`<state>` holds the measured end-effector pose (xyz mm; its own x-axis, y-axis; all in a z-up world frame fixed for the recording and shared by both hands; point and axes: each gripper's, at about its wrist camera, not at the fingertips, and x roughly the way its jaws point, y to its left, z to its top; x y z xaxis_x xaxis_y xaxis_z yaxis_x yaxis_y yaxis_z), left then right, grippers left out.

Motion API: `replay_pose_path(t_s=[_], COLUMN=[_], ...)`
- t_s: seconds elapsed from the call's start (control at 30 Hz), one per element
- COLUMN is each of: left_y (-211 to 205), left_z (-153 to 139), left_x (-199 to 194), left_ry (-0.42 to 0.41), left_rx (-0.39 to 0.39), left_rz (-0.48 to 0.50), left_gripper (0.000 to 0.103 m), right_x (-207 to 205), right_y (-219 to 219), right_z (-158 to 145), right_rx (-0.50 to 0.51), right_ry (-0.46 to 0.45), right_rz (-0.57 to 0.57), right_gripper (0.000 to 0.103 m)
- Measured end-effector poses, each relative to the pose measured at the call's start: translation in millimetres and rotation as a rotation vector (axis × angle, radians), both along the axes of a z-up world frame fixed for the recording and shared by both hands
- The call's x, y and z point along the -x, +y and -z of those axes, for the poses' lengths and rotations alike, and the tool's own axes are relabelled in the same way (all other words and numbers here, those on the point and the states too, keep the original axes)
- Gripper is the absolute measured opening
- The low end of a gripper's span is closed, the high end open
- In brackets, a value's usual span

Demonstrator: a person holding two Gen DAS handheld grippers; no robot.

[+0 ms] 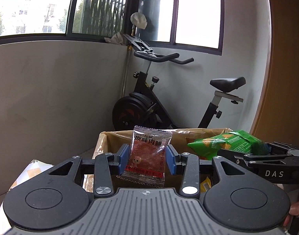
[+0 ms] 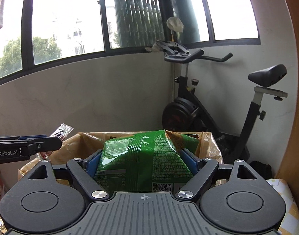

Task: Organize snacks
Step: 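Open both tools to drop the green bag and red packet into the box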

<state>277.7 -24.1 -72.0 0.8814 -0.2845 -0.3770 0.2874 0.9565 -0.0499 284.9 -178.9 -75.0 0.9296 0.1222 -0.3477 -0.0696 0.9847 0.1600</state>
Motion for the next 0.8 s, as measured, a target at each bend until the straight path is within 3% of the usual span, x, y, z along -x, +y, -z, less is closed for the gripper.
replay_pose_path(t_s=[0.1,0.17,0.23,0.33,0.53,0.7,0.8], left_y=[0.3,0.3,5.9,12.6,29.5,51.3,67.0], left_z=[3.0,3.5,3.3,2.3,-7.7,-26.3,-32.3], left_x=[-7.0,-10.8,-7.9,-4.5,10.5,40.5,59.1], left_ry=[0.02,0.02,0.005,0.02,0.033,-0.011,-0.018], left_rx=[-0.01,-0.02,-0.006,0.005,-0.001,-0.032,-0.032], left_rz=[0.012,-0.007,-0.027,-0.022,-0.03,-0.037,-0.039], left_gripper=[0.051,0.075,0.081,0.081,0.081,0.081,0.081], right_x=[-4.4,-5.7,-4.4,0.9,21.1,57.4,84.6], right_y=[1.8,0.9,-2.0,-5.2,-12.8,-25.3,-34.1], right_z=[4.8,6.0,6.1,4.9,-1.0,-8.4,-8.9], right_rx=[0.009,-0.006,-0.025,-0.037,-0.052,-0.073,-0.071], right_ry=[0.029,0.045,0.048,0.045,0.049,0.035,-0.004], right_rz=[0.012,0.02,0.024,0.015,-0.013,-0.061,-0.051], right_gripper=[0.082,0.084,0.083,0.089,0.089,0.09,0.099])
